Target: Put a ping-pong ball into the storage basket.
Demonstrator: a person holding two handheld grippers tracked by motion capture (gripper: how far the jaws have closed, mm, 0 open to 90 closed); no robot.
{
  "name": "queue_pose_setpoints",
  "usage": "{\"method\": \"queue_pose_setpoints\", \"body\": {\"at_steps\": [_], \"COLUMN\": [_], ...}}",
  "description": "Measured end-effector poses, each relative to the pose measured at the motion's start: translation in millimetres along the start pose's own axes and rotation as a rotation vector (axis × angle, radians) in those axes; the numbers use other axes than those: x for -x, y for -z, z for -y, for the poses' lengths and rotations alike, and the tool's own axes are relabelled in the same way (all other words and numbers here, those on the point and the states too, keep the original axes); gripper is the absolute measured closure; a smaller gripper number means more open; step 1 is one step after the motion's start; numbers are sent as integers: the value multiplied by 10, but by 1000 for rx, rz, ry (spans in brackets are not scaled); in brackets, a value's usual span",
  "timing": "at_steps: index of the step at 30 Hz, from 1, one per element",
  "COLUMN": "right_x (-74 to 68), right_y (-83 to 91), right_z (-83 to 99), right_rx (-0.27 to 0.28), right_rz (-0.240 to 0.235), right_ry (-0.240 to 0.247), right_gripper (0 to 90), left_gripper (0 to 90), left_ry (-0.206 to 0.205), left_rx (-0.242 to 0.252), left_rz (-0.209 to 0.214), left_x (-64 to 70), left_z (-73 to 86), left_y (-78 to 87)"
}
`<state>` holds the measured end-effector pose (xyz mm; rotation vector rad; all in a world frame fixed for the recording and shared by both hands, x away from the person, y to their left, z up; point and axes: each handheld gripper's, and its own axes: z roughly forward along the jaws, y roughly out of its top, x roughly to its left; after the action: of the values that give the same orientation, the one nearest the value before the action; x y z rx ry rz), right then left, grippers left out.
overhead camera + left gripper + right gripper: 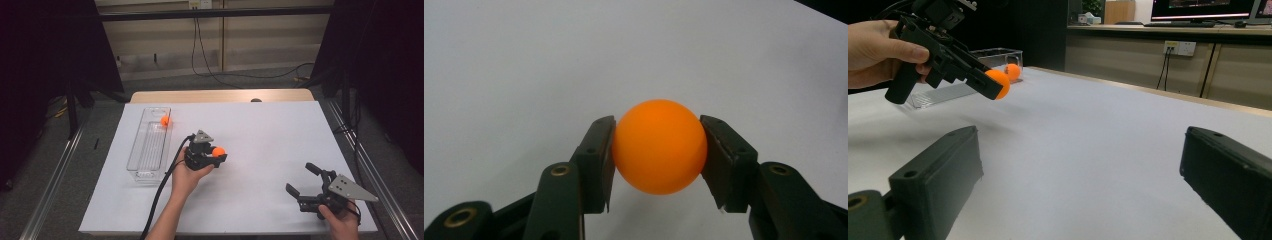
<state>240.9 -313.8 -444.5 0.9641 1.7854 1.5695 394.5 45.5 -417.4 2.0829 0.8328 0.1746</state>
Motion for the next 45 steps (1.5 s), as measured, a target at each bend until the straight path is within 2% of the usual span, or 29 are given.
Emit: {"method": "queue_pose_setpoints", "body": {"at_steps": [12, 18, 22, 26, 40, 45], "right_x": [-2, -2, -1, -4, -4, -3], "right_y": [1, 1, 2, 2, 4, 4], "right_z": [-1, -2, -2, -4, -5, -5], "right_rx": [-1, 0, 0, 2, 2, 2], "right_rz": [0, -2, -1, -1, -1, -1], "right_ry": [-2, -2, -2, -2, -2, -2], "right_gripper": [28, 28, 28, 28, 28, 28], "left_gripper": [507, 507, 508, 507, 508, 508], "left_ry": [15, 36, 23, 45, 70, 63], "left_rx": [5, 10, 15, 19, 17, 18], "left_rz": [-7, -10, -24, -22, -38, -46], "left_x": [-47, -69, -94, -89, -136, -165], "left_z": [-11, -15, -22, -20, -25, -29], "left_y": [69, 110, 135, 144, 219, 253]}}
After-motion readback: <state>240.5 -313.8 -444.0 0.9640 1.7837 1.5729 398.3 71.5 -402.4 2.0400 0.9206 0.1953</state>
